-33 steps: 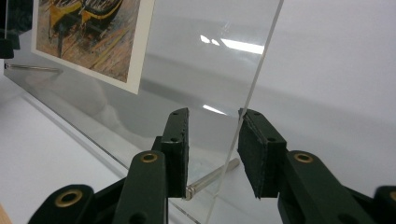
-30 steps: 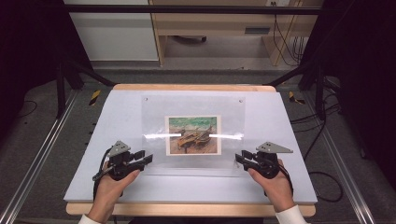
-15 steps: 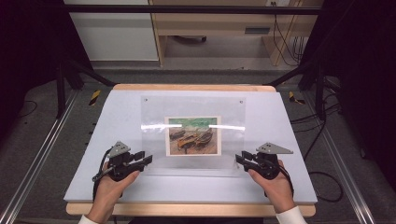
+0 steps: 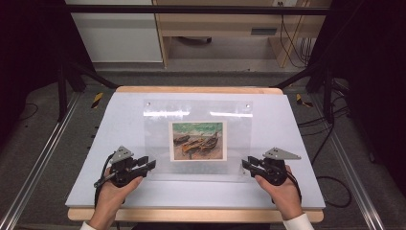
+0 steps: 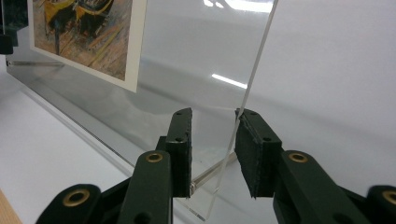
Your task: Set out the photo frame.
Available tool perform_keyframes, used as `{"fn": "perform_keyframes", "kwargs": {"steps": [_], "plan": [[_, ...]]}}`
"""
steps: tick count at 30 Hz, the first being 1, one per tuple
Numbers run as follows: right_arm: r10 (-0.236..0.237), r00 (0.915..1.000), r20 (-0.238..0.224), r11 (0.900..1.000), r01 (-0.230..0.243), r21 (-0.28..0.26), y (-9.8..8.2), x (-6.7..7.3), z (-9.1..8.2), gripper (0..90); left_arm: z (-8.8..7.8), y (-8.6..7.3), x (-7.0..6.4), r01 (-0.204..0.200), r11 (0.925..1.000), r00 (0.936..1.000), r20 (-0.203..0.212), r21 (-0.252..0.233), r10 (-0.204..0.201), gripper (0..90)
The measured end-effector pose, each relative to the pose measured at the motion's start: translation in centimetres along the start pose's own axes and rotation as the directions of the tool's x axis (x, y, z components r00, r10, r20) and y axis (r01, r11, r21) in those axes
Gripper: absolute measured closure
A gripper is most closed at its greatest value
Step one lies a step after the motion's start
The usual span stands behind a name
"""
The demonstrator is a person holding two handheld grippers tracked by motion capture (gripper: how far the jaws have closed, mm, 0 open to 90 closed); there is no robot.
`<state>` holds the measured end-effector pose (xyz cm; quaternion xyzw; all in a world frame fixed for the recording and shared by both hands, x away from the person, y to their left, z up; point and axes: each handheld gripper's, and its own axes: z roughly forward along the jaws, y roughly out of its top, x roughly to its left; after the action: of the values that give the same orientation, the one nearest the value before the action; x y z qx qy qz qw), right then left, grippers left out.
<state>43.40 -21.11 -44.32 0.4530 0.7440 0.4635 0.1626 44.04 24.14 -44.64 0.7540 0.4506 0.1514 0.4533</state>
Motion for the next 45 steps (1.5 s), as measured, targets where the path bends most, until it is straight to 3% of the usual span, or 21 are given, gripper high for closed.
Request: {"fn": "perform_keyframes", "kwargs": {"steps": [45], "plan": [[-0.01,0.9999,0.001,1.0,0.01,0.014,-0.5,0.31,-0.36,70.5,-0.38,-0.48,-0.55,-0.02,0.9996,0.9996,-0.022,0.022,0.02,61.8]]}}
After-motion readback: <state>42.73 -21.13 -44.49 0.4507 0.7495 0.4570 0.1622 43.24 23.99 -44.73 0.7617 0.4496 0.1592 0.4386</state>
